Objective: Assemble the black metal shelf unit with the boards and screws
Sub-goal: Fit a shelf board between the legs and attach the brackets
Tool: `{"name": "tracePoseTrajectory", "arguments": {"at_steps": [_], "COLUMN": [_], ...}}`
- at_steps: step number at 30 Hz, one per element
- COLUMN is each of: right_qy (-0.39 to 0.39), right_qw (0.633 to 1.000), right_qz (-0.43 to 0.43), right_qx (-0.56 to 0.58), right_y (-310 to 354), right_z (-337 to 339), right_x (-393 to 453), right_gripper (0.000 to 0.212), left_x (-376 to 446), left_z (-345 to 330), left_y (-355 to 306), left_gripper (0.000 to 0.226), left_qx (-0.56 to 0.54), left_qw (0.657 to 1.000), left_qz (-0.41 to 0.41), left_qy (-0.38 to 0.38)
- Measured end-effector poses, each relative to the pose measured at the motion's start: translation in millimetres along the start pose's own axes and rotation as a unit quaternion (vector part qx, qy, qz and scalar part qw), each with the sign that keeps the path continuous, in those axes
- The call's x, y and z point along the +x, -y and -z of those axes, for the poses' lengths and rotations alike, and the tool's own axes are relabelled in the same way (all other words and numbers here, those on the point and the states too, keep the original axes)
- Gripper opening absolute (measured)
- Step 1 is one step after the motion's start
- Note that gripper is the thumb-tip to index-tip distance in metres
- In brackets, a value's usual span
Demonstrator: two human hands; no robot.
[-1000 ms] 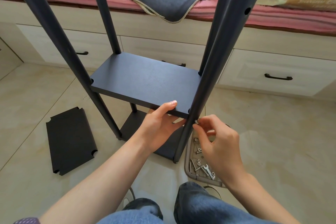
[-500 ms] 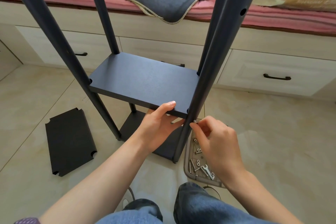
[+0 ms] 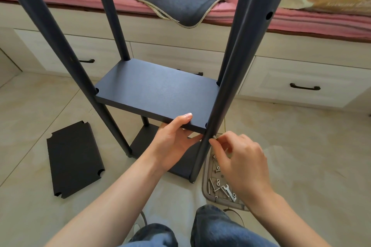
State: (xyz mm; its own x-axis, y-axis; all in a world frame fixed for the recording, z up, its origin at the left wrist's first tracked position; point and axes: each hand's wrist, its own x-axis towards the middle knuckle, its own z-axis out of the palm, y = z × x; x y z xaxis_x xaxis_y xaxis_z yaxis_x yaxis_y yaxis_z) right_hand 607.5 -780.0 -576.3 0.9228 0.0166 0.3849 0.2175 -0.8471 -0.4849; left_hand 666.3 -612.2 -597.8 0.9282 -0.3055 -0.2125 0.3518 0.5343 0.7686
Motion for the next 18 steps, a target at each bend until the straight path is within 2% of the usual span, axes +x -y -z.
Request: {"name": "tracePoseTrajectory", "arguments": {"at_steps": [3,5,11,15,18], "right_qy": [0.004,0.007,-0.003,0.002,0.028], "right_qw": [0.999,0.998,1.0,0.999,0.995], "right_qz": [-0.03,-0.033,0.015,0.012,-0.02], "right_qx": [0.036,0.061,0.006,0.034,0.09], "right_y": [1.5,1.0,1.4,-1.6,-5.2], "right_z": [-0.7,-1.6,1.3,0.6,-2.1], "right_x": [1.6,1.8,4.5,4.3,3.6], "right_gripper": [0.018,0.015,0.017,0.012,0.012], "left_x": [1.2,1.3,3.3,4.4,6.8], "left_z": [-0.4,1.4,7.4,9.4,12.3], "left_y": [2.6,5.4,7.9,3.7,0.6], "left_gripper": [0.025,0.023,0.04,0.072,0.066], "left_qx": [0.005,0.009,0.03,0.074,0.08], "left_qw": [1.0,1.0,0.999,0.997,0.996], "left_qz": [-0.005,-0.015,-0.042,-0.033,-0.035], "left_qy": [-0.004,-0.006,0.003,0.008,0.005]}}
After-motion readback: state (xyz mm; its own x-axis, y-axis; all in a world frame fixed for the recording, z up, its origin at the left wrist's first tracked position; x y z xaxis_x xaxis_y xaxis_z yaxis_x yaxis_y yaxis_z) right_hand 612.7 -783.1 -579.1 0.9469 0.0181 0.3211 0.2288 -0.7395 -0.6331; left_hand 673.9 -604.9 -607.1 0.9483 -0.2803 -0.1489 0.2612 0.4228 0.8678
